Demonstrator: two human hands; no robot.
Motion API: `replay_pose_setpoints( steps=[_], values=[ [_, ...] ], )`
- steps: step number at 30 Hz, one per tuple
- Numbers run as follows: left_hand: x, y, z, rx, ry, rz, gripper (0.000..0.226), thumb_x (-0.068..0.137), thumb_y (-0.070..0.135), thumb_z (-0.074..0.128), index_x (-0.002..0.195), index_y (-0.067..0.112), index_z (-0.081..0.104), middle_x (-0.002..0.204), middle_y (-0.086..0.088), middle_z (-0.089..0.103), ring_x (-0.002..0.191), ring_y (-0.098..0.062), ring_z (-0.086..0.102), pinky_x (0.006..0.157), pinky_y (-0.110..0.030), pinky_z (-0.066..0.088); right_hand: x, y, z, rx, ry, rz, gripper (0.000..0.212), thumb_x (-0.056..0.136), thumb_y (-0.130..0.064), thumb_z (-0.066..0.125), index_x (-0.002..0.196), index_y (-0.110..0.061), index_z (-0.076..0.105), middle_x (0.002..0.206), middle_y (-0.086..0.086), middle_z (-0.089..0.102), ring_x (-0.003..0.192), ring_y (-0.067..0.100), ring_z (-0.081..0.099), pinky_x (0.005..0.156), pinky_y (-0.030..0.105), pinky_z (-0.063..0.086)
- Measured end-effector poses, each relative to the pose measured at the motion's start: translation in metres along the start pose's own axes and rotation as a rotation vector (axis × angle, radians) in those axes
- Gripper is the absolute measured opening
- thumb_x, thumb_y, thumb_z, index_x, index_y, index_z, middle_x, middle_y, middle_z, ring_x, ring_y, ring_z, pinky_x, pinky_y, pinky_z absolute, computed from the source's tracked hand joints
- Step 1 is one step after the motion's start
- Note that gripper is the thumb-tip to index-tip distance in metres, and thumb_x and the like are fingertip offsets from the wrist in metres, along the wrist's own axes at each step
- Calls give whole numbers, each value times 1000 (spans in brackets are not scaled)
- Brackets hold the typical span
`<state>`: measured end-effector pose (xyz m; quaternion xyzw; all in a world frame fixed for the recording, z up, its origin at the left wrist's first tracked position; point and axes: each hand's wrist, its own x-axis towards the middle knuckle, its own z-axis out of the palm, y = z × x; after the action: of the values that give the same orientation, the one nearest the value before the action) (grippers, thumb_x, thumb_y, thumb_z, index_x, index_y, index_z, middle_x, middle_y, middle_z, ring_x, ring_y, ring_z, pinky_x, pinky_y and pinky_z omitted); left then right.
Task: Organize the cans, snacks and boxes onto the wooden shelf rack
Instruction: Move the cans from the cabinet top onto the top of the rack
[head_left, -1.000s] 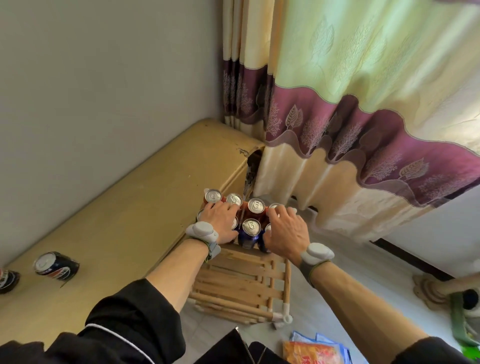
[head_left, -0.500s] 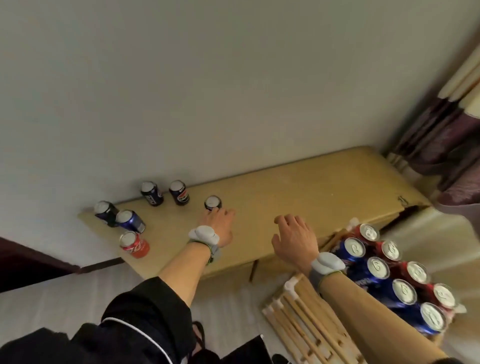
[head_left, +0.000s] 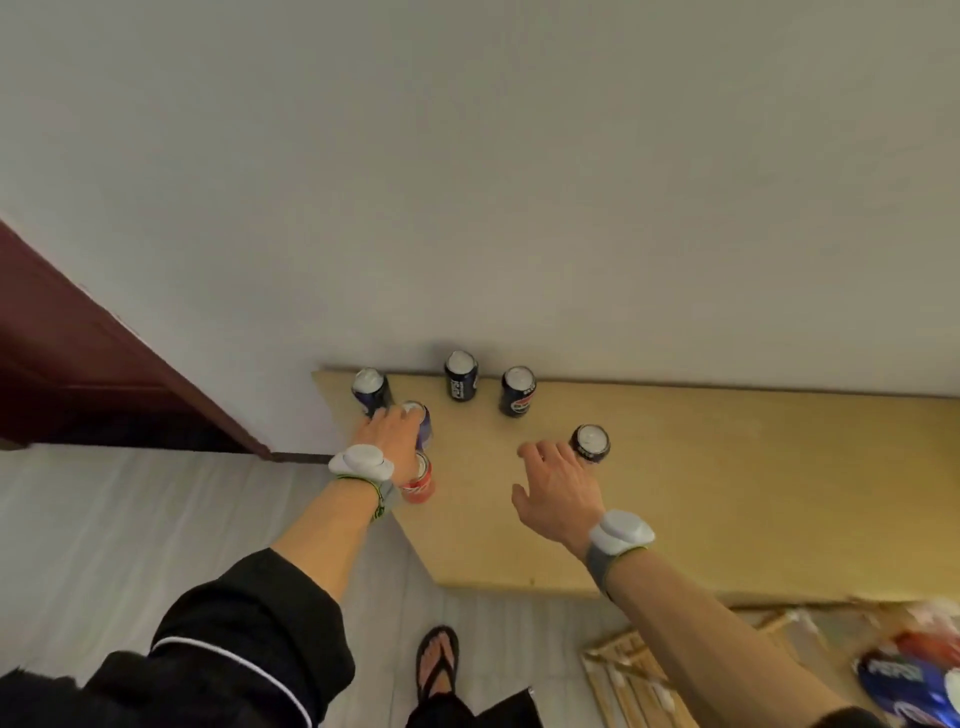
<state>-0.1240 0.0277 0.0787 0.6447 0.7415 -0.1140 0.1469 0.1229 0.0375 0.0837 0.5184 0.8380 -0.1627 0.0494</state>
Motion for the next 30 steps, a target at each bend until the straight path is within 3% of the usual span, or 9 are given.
replay_pose_setpoints(
  steps=[7,13,17,21,27,30],
  values=[
    [51,-61,3,86,7,148,65,88,12,55,147,25,32,139,-10,44,120,-34,50,89,-40,46,65,-75,43,23,-132,-56,63,91,-50,58,142,-20,39,141,4,46,127,29,45,99,40,42],
    [83,-70,21,99,-53,232,71,93,13,52,153,34,23,139,-9,41,121,-34,49,89,-40,45,95,-109,76,30,-227,-67,74,87,-50,63,148,-24,31,143,5,43,125,30,46,97,41,44],
    [98,-71,37,107,-96,294,71,94,16,53,153,40,21,139,-7,44,119,-32,50,90,-41,47,109,-119,92,26,-270,-41,72,86,-47,64,147,-25,32,135,4,48,116,31,53,84,39,46],
    [108,-64,47,53,-102,291,65,95,14,53,150,37,28,133,-8,48,113,-32,55,78,-39,48,112,-115,98,62,-268,39,60,84,-37,65,135,-22,38,121,4,55,102,33,59,68,34,40],
    [106,-59,52,44,-207,234,69,87,44,66,146,28,33,126,-12,53,110,-35,59,79,-40,49,95,-81,89,102,-282,170,58,78,-35,69,127,-20,40,113,7,56,93,36,64,67,35,48],
    [97,-51,58,122,-205,248,64,86,54,65,136,24,39,116,-10,60,101,-32,62,68,-34,44,75,-57,86,101,-261,221,54,80,-41,68,123,-21,41,112,6,56,95,33,62,67,34,45]
  ],
)
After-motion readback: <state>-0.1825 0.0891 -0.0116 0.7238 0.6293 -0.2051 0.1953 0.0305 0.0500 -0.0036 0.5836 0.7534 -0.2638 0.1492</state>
